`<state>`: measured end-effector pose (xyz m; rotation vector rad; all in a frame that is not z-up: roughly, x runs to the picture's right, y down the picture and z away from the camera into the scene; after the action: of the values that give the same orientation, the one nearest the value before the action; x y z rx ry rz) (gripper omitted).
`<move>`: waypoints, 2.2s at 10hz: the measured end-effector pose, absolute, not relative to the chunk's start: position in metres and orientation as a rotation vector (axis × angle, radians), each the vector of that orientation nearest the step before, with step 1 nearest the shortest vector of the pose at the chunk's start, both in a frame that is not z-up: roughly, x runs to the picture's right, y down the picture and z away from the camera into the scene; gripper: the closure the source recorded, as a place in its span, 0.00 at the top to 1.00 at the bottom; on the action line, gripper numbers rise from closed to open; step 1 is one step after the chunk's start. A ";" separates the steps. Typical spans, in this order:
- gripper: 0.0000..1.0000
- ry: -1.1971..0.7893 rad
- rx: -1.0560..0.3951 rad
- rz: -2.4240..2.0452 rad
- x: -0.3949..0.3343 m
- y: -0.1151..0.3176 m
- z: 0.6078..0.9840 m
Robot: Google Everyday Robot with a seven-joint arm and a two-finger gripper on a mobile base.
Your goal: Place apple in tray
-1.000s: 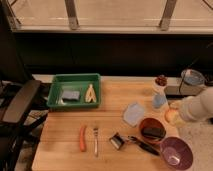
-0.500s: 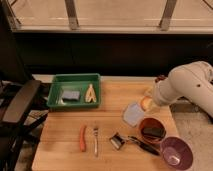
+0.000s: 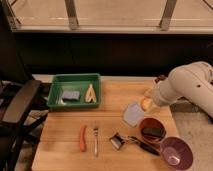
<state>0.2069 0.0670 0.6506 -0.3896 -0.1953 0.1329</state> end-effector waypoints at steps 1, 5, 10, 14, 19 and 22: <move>0.00 -0.198 -0.366 0.119 0.204 0.061 0.651; 0.00 -0.249 -0.322 0.027 0.149 0.017 0.690; 0.00 -0.415 -0.307 -0.087 0.034 -0.024 0.748; 0.00 -0.476 -0.332 -0.132 -0.013 -0.030 0.768; 0.00 -0.466 -0.332 -0.130 -0.010 -0.030 0.768; 0.00 -0.495 -0.304 -0.210 -0.030 -0.049 0.790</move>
<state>-0.0302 -0.0488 0.7897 -0.3036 -0.4948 -0.2097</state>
